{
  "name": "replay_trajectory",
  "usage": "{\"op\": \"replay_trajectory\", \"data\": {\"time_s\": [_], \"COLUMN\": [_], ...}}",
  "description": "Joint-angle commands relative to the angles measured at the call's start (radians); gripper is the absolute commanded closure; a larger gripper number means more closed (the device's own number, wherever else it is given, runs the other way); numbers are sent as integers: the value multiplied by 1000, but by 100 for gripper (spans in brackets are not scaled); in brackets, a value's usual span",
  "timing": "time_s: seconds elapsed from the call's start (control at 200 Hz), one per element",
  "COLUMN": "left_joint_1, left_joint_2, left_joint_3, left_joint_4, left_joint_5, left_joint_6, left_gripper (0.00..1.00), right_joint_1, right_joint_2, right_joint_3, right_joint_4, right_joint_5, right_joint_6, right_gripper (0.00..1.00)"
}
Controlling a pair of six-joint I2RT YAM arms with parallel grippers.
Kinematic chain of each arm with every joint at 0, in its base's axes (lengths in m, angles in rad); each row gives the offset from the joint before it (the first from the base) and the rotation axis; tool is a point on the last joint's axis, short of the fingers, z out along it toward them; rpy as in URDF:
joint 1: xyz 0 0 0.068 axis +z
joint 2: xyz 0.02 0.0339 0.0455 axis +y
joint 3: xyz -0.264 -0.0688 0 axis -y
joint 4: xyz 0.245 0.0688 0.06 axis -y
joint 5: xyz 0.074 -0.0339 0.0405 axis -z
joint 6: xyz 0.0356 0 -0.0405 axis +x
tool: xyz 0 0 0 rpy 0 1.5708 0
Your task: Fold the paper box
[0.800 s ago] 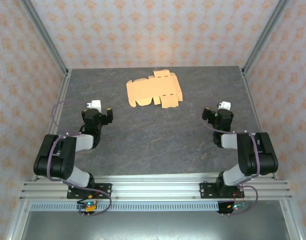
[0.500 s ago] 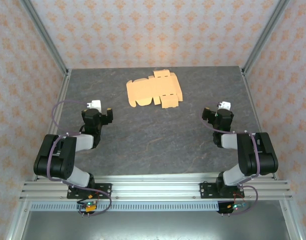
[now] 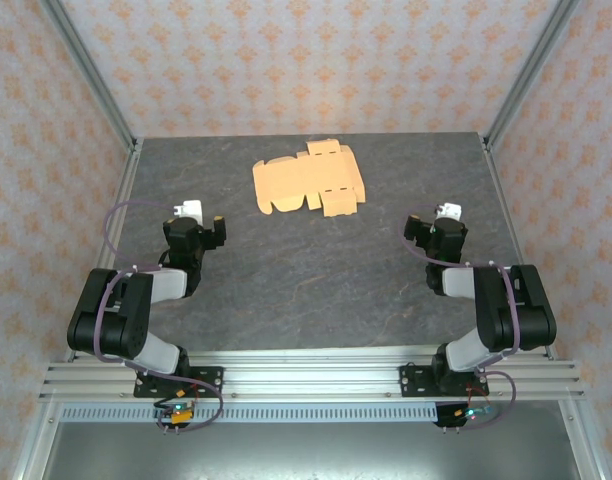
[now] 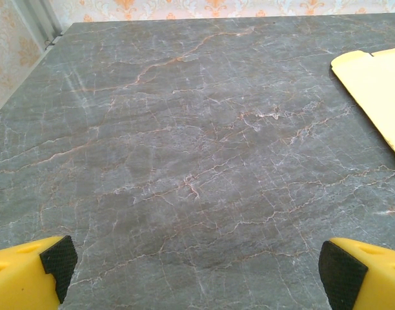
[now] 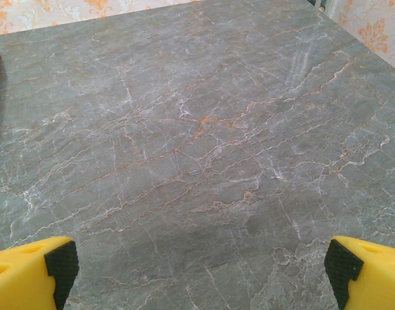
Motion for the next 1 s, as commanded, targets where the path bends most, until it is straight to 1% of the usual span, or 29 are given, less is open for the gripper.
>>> {"op": "replay_trajectory", "data": {"time_s": [0.0,0.33,0.385,0.425,0.455,0.511,0.571,0.641,0.676,0.706,0.731,0.761,0.796,0.841,0.891,0.941,0.991], "left_joint_1": [-5,-2,-3,-6,-13,-40,-82,-126,-161,-204,-228,-240,-242,-243,-243,-243,-246], "left_joint_2": [0,-1,-2,-14,-29,-69,-121,-176,-199,-225,-247,-280,-324,-381,-442,-493,-539], "left_joint_3": [-4,-5,-7,-5,-6,5,49,134,156,173,184,192,187,162,129,96,47], "left_joint_4": [25,27,31,18,11,-40,-169,-379,-449,-500,-541,-588,-613,-619,-619,-631,-625], "left_joint_5": [-22,-18,-5,33,35,-6,-57,-106,-112,-171,-209,-220,-202,-190,-176,-158,-126], "left_joint_6": [-10,-11,-3,15,26,42,53,-5,18,25,14,-21,-71,-156,-237,-315,-365], "left_gripper": [0,0,0,0,0,0,0,0,0,0,0,0,0,0,0,0,0], "right_joint_1": [-5,-6,-6,-6,-7,-5,-4,-4,-5,-5,-5,-5,-5,-5,-6,-7,-6], "right_joint_2": [-2,1,-11,-41,-72,-131,-199,-264,-287,-299,-306,-309,-304,-284,-245,-181,-97], "right_joint_3": [7,10,3,10,25,71,132,193,231,264,287,312,340,383,462,536,607], "right_joint_4": [12,7,15,-23,-73,-192,-347,-466,-531,-576,-600,-620,-632,-662,-748,-807,-854], "right_joint_5": [8,5,35,60,72,71,52,-6,-33,-65,-102,-140,-167,-180,-206,-296,-404], "right_joint_6": [8,12,20,32,38,35,49,47,45,47,50,63,106,211,277,286,301], "right_gripper": [1,1,1,1,1,1,1,1,1,1,1,1,1,1,1,1,1]}}
